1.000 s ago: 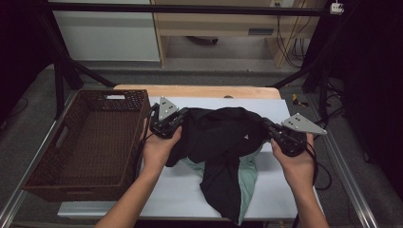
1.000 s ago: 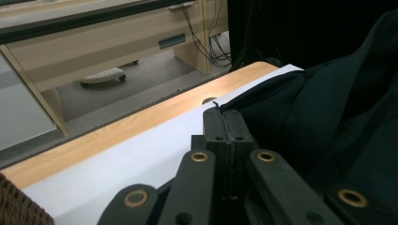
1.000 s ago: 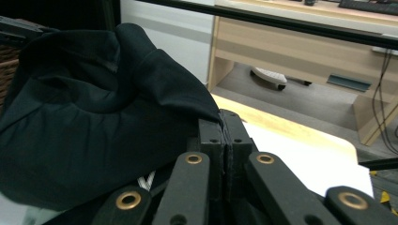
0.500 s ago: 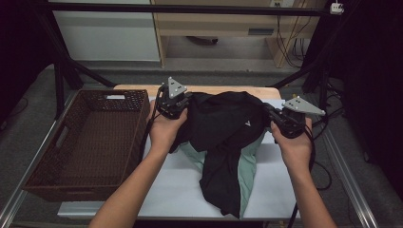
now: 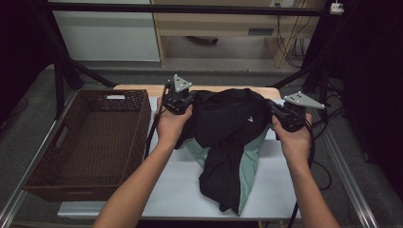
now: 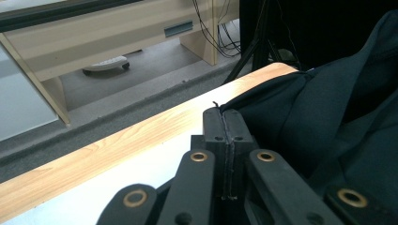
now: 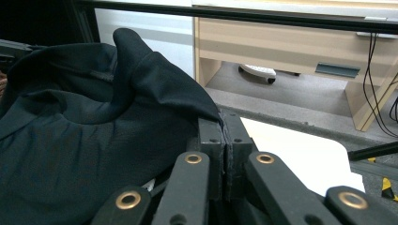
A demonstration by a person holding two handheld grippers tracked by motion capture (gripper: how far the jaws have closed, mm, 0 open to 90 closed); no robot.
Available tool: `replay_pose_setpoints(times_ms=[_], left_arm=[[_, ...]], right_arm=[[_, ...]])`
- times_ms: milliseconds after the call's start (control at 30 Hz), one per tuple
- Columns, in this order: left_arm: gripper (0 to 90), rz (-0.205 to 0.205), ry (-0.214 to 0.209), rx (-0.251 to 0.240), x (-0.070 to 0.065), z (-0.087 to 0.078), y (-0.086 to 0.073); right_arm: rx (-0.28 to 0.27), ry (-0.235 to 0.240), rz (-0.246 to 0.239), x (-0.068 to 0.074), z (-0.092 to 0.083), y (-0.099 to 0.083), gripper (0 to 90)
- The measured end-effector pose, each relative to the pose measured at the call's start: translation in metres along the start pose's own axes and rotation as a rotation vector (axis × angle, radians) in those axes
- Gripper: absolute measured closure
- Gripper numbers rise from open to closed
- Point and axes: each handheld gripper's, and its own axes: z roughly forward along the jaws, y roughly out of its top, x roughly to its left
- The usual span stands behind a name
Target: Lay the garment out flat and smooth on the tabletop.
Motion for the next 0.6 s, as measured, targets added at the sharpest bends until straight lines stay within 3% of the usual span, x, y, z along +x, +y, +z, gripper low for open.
replay_pose_setpoints(times_ms=[367,600], left_arm=[[90.0,-0.025,-0.01,0.014,0.005,0.013,0.005],[90.0,-0.071,0.016,0.057,0.021,0.046,0.0]], right_arm=[[0.016,0.006,0.025,-0.009,0.01,-0.002,89.1],[0.059,0.01,0.062,-0.018,0.041,-0.001,89.0]])
